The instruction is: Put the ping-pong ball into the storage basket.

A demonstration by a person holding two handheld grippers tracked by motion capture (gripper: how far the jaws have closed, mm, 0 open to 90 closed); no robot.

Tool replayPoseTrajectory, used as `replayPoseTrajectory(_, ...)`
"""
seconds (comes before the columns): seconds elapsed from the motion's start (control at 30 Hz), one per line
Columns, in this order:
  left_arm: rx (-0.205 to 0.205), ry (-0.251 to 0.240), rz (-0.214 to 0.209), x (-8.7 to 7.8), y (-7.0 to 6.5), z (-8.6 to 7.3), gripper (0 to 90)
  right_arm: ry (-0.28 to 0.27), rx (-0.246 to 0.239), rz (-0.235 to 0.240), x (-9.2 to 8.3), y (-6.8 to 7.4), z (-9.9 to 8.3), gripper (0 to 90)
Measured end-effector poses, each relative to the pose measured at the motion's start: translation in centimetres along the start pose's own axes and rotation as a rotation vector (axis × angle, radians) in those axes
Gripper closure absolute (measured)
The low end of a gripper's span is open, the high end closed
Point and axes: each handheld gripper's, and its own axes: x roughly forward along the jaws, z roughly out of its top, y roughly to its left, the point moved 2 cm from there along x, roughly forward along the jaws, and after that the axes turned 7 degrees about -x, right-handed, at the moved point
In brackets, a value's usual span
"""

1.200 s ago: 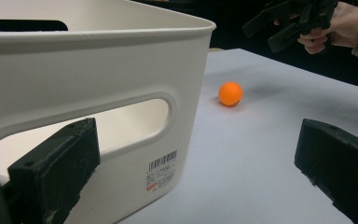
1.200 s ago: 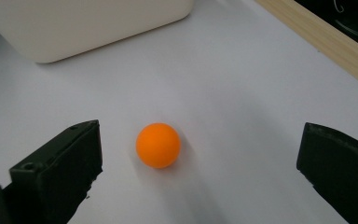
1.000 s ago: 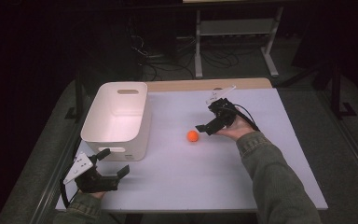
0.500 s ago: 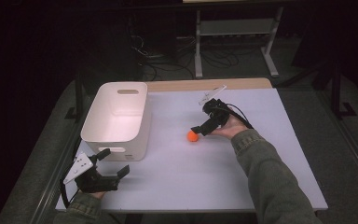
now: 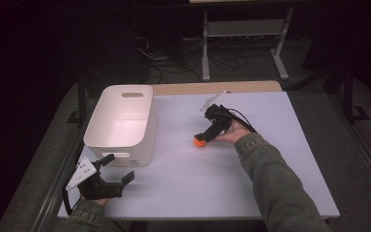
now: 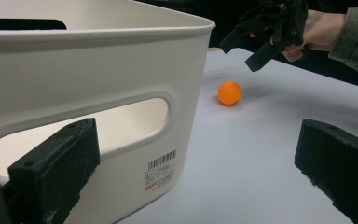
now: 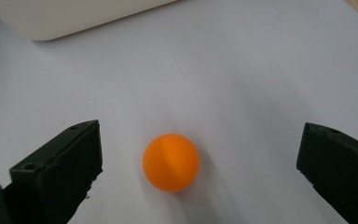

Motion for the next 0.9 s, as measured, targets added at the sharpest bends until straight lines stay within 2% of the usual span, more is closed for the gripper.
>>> replayPoseTrajectory(0.6,0.001,0.003,0.003,0.0,0.0,0.0,0.0,0.043,-0.001,0.071,2.3,-0.2,-0.7,0.0)
replayPoseTrajectory(0.9,0.003,0.007,0.006,0.1,0.0,0.0,0.0,0.059,-0.004,0.086,2.8,-0.3,-1.1,0.0)
